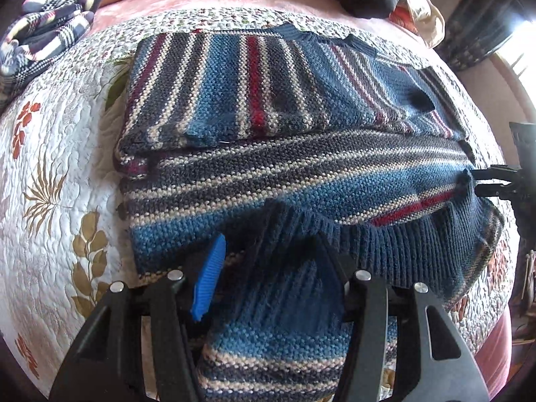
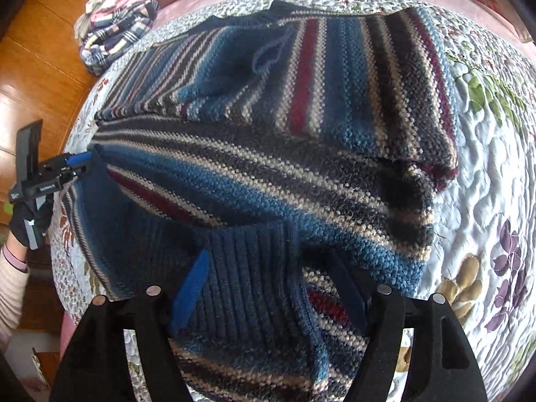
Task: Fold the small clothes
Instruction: 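Lift the hem with both tools and fold it over toward the collar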
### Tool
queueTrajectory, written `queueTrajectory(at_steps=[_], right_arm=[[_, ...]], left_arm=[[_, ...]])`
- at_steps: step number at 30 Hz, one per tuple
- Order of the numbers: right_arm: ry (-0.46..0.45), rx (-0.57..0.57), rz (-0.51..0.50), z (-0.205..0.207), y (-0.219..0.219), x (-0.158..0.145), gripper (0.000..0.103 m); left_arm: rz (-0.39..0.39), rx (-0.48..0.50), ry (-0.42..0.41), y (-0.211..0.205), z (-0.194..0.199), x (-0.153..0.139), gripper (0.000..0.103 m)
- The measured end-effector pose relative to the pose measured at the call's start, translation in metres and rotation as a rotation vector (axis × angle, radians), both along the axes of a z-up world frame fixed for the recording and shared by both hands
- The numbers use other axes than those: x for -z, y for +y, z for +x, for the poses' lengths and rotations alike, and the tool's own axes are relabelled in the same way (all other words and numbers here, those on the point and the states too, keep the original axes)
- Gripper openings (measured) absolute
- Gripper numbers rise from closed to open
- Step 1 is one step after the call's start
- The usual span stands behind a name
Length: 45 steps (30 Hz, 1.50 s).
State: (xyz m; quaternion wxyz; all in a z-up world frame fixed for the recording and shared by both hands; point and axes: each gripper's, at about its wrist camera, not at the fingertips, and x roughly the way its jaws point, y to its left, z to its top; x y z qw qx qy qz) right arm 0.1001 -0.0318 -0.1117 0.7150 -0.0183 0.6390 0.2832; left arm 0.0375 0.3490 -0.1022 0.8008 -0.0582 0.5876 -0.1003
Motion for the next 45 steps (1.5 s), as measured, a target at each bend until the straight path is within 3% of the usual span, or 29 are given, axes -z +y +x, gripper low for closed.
queueTrajectory(at_steps=[3,5,7,8,9,10,12,17,25,35,45], right_arm=[[-0.046,-0.046,-0.037,-0.006,0.007,0.0,0.067],[-0.069,-0.079,-0.059,-0.012,0.01,-0.002,0.043],[-0.073,-0.088,-0.048,-0.016,0.01,-0.005,0.027],[-0.074,-0.089,-0.041,-0.017,0.01,-0.007,0.019],[-0.073,-0.084,-0.032,-0.017,0.008,-0.009,0.016],[-0.073,-0.077,-0.021,-0.019,0.006,-0.012,0.015],[-0.091,-0.073,-0.012,-0.024,0.004,-0.016,0.014],[-0.112,-0.012,0.056,-0.034,-0.015,-0.038,0.014],[-0.207,0.041,0.138,-0.027,-0.027,-0.094,0.012],[-0.344,0.09,0.129,0.044,-0.008,-0.154,0.011],[-0.376,0.172,0.037,0.146,0.01,-0.149,0.011]], left_arm=[[0.027,0.016,-0.006,-0.005,0.002,0.002,0.054],[0.043,0.013,-0.004,-0.006,0.003,0.003,0.053],[0.042,0.006,-0.008,-0.006,0.0,0.002,0.044],[0.035,0.007,-0.01,-0.008,-0.001,0.001,0.032],[0.042,0.008,-0.016,-0.011,-0.002,-0.001,0.027],[0.051,0.013,-0.02,-0.013,-0.005,-0.002,0.018],[0.087,0.015,-0.045,-0.018,-0.013,-0.007,0.009],[0.07,-0.031,-0.106,-0.013,-0.031,-0.026,0.008],[0.071,-0.148,-0.279,-0.004,-0.036,-0.089,0.007],[0.071,-0.222,-0.433,-0.002,0.033,-0.144,0.007],[0.116,-0.25,-0.497,0.003,0.129,-0.143,0.008]])
